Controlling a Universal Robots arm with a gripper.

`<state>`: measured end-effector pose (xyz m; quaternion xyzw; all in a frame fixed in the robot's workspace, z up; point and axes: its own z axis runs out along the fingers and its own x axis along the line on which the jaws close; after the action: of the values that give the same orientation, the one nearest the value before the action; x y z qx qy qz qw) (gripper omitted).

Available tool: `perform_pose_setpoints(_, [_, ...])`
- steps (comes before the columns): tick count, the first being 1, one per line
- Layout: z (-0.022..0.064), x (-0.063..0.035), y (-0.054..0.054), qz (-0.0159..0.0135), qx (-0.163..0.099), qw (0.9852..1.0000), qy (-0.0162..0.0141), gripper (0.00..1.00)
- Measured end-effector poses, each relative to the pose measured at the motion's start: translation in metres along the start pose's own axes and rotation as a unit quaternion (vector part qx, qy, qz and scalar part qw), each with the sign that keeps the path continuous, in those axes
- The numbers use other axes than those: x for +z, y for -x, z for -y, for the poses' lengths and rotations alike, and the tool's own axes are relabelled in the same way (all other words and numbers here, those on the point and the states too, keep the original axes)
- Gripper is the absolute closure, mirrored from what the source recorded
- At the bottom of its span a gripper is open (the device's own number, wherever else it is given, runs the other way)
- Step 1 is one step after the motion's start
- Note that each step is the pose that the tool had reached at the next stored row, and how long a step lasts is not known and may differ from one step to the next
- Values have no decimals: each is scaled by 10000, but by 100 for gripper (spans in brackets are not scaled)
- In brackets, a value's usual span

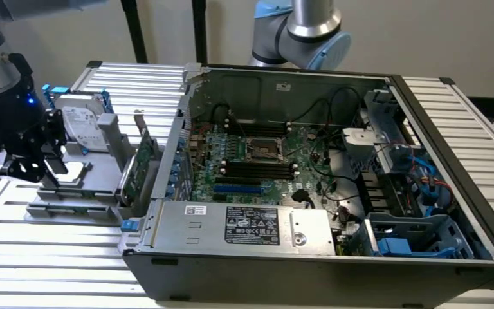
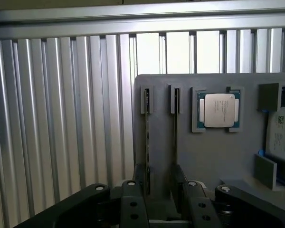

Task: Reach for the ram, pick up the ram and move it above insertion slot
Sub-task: 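Pick up the ram and move it above insertion slot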

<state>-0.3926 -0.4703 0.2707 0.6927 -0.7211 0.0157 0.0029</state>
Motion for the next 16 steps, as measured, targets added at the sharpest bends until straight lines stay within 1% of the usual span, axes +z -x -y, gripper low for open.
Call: perform_pose_setpoints(16, [-2, 293, -89, 0, -33, 10000, 0, 64])
